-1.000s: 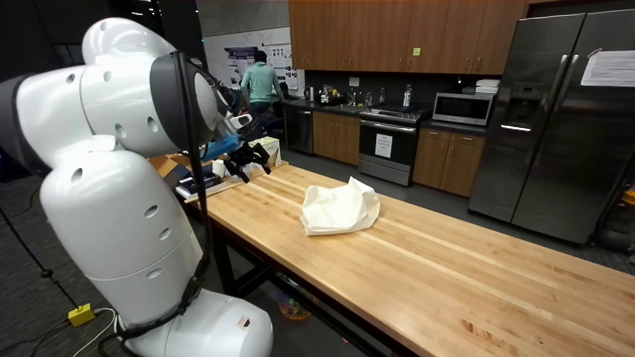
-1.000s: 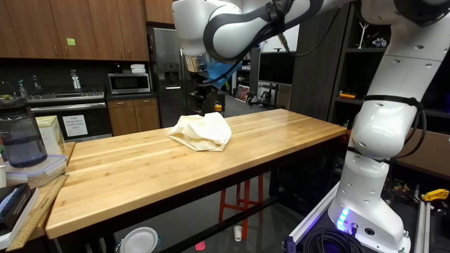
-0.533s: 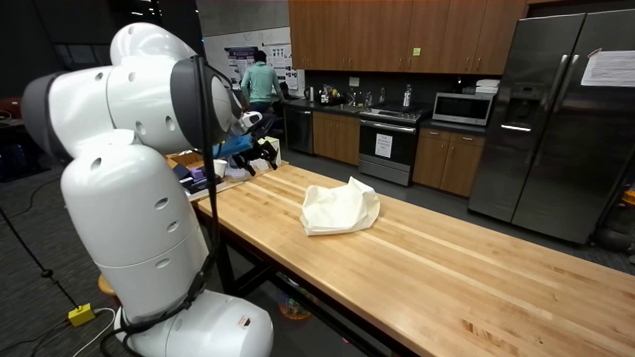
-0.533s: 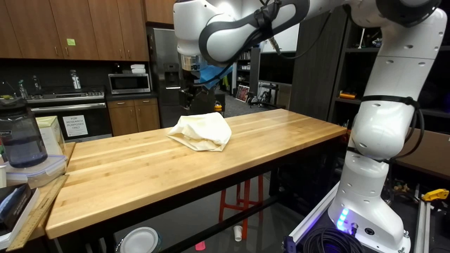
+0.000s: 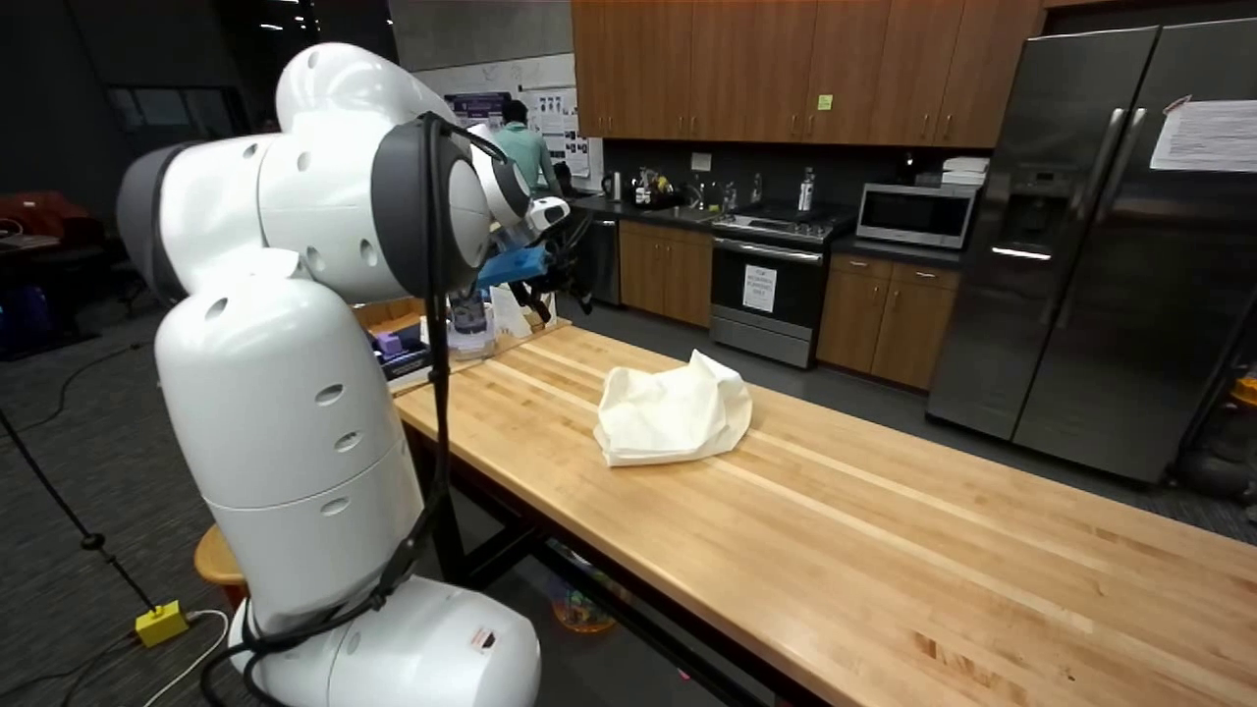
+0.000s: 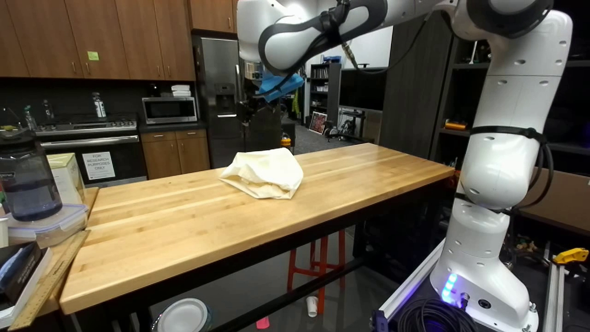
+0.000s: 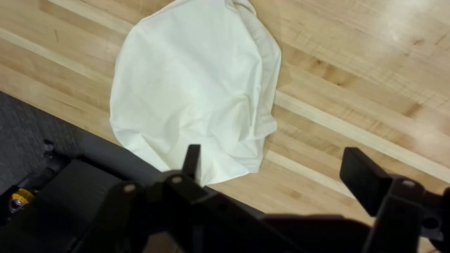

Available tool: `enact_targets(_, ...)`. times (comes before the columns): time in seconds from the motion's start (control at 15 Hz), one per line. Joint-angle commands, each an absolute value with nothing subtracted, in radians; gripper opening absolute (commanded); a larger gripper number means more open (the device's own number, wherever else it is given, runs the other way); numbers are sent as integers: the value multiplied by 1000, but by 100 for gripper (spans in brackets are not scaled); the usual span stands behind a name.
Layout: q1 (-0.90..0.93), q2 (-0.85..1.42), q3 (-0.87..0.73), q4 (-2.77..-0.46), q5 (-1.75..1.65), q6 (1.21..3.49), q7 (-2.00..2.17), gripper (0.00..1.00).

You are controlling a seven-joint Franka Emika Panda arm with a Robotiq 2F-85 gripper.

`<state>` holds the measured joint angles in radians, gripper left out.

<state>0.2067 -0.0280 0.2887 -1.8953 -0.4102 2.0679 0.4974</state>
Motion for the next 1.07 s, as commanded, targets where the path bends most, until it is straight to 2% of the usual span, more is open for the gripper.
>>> enact_targets(0.0,197,24,248,-1846,-396,2079,505,100)
enact_targets(0.47,190,104,179,-1835,-378,2194,488,100)
enact_targets(1.0,194,197,138,-1815,-296,2197,475,100)
